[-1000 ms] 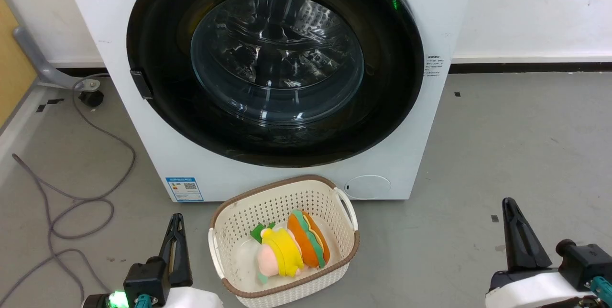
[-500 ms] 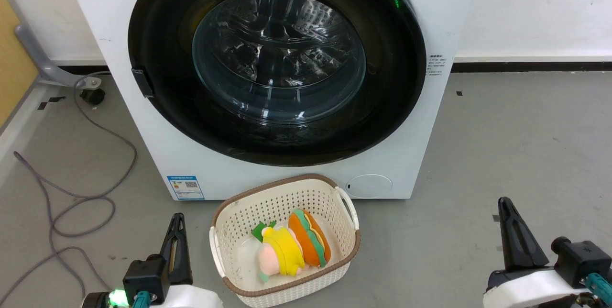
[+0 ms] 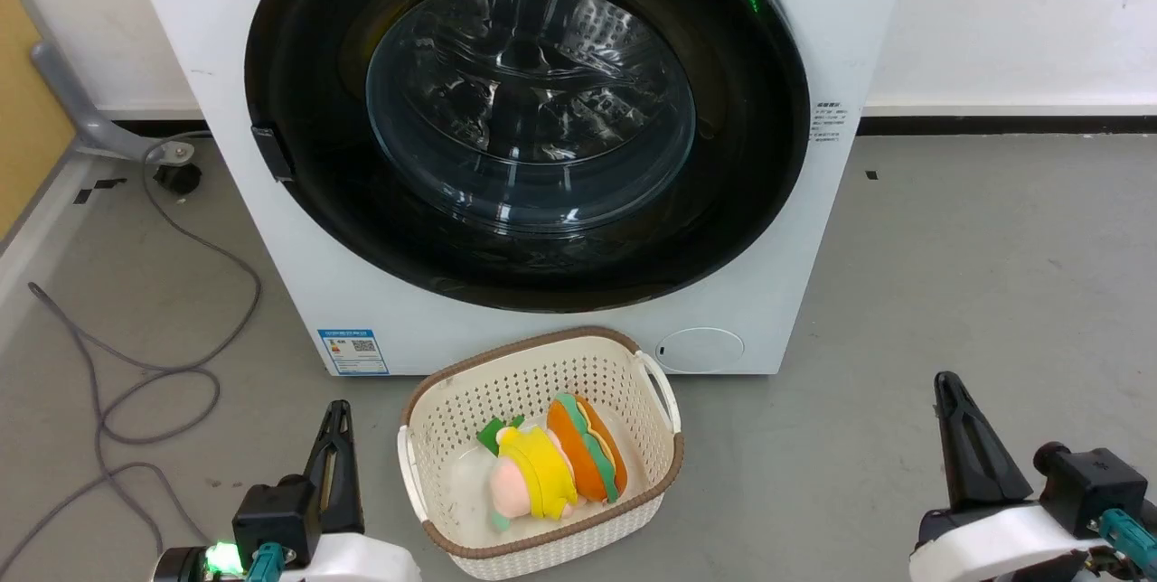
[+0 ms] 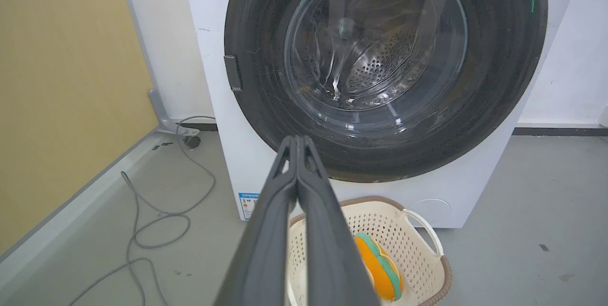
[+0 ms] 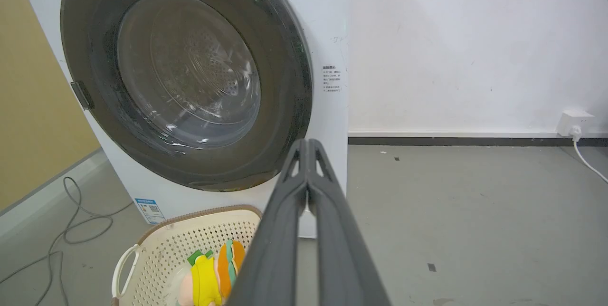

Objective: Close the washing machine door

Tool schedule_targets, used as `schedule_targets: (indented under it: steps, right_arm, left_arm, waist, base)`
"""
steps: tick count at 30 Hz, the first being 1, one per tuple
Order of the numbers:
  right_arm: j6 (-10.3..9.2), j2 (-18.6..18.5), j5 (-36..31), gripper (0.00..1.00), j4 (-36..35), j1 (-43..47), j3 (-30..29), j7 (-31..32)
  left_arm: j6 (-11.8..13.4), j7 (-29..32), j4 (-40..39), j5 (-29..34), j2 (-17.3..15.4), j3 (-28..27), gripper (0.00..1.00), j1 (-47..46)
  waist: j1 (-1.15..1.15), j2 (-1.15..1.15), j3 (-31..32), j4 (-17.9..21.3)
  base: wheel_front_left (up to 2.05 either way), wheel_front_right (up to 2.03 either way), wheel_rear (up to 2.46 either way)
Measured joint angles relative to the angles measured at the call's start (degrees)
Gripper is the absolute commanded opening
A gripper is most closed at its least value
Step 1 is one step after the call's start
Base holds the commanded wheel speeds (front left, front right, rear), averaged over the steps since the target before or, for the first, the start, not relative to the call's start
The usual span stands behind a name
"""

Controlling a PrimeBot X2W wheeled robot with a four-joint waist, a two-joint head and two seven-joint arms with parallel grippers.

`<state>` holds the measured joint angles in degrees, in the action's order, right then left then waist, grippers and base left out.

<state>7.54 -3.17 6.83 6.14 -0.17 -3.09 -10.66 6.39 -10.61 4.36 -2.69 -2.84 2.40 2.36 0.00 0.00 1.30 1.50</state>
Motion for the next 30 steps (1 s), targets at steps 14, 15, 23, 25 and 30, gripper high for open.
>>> schedule_targets:
  steps: [14,15,23,25,30]
  right_arm:
    - [0.00,0.00,-1.37,0.00,-0.97,0.00,0.51,1.53]
    - [0.00,0.00,-1.40,0.00,-1.02,0.00,0.53,1.57]
    - [0.00,0.00,-1.82,0.00,-1.45,0.00,0.77,2.56]
    - [0.00,0.00,-1.85,0.00,-1.61,0.00,0.85,2.87]
    - [0.00,0.00,-2.33,0.00,-1.93,0.00,1.00,3.49]
  left_arm:
    - [-0.89,1.57,-0.53,0.18,0.01,-0.36,0.00,-0.10]
    - [-1.04,1.59,-0.56,0.18,0.01,-0.36,0.00,-0.10]
    - [-1.53,2.57,-1.07,0.58,0.00,-0.59,0.00,-0.29]
    - [-1.55,2.79,-1.14,0.58,0.00,-0.65,0.00,-0.29]
    - [-2.00,3.43,-1.35,0.59,0.00,-0.75,0.00,-0.30]
  waist:
    - [0.00,0.00,-0.20,-0.23]
    - [0.00,0.00,-0.21,-0.25]
    - [0.00,0.00,-0.33,-0.38]
    - [0.00,0.00,-0.36,-0.41]
    - [0.00,0.00,-0.43,-0.49]
  base:
    - [0.00,0.00,0.00]
    - [0.00,0.00,0.00]
    - [0.00,0.00,0.00]
    - [0.00,0.00,0.00]
    - [0.00,0.00,0.00]
